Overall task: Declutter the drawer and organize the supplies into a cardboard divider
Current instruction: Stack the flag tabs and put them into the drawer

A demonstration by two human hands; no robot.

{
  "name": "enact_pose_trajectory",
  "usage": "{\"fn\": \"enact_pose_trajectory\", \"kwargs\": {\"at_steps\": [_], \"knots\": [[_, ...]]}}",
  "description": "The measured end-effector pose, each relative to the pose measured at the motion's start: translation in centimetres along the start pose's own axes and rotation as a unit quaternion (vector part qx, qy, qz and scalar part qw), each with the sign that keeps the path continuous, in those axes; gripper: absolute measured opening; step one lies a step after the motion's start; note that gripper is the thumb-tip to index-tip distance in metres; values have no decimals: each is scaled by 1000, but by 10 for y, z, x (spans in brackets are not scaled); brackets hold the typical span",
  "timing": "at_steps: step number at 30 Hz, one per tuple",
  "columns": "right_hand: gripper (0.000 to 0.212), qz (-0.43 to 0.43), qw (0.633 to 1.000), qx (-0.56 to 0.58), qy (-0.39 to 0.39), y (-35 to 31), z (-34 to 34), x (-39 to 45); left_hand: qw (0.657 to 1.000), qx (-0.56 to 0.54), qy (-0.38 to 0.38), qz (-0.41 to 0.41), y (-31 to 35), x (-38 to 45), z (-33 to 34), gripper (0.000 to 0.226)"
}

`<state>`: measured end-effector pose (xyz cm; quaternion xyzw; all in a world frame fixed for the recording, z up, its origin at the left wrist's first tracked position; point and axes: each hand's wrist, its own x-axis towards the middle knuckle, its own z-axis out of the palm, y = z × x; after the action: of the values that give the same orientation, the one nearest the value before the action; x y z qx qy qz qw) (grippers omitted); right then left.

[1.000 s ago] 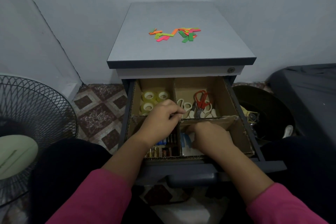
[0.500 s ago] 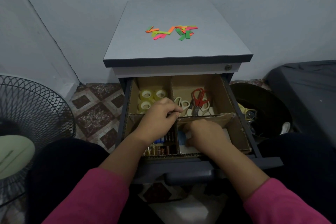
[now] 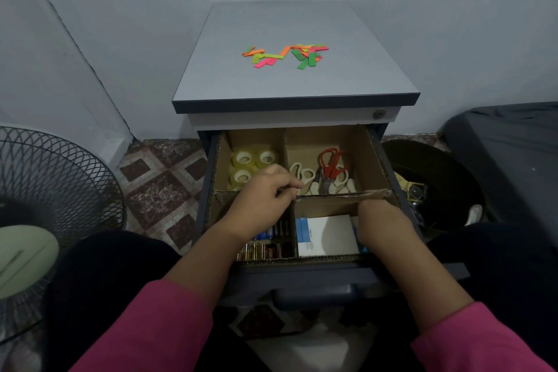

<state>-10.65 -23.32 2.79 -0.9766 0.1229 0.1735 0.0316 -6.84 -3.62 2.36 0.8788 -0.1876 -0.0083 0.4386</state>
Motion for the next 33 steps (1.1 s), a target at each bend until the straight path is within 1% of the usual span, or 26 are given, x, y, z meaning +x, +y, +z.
{"fn": "enact_pose_trajectory", "kwargs": {"at_steps": [3,6,11,19,27,31,33], "knots": [[22,6,1000,22,-5,0,1,3,1000,-7,2,-4,1,0,0,18],[19,7,999,40,-25,2,2,6,1000,-6,2,-5,1,-1,-1,18],[7,-8,998,51,-28,4,4,8,1000,-9,1,-1,0,-1,0,19],[15,-12,998,60,-31,2,3,5,1000,-5,2,5,-1,-1,0,18],[16,4,995,87,-46,2,3,5,1000,-16,1,-1,-2,-1,0,18],[15,14,993,96,-64,2,2,6,1000,-13,0,1,-1,0,0,18],[7,13,993,94,-70,1,1,6,1000,-9,1,4,-1,0,1,18]]}}
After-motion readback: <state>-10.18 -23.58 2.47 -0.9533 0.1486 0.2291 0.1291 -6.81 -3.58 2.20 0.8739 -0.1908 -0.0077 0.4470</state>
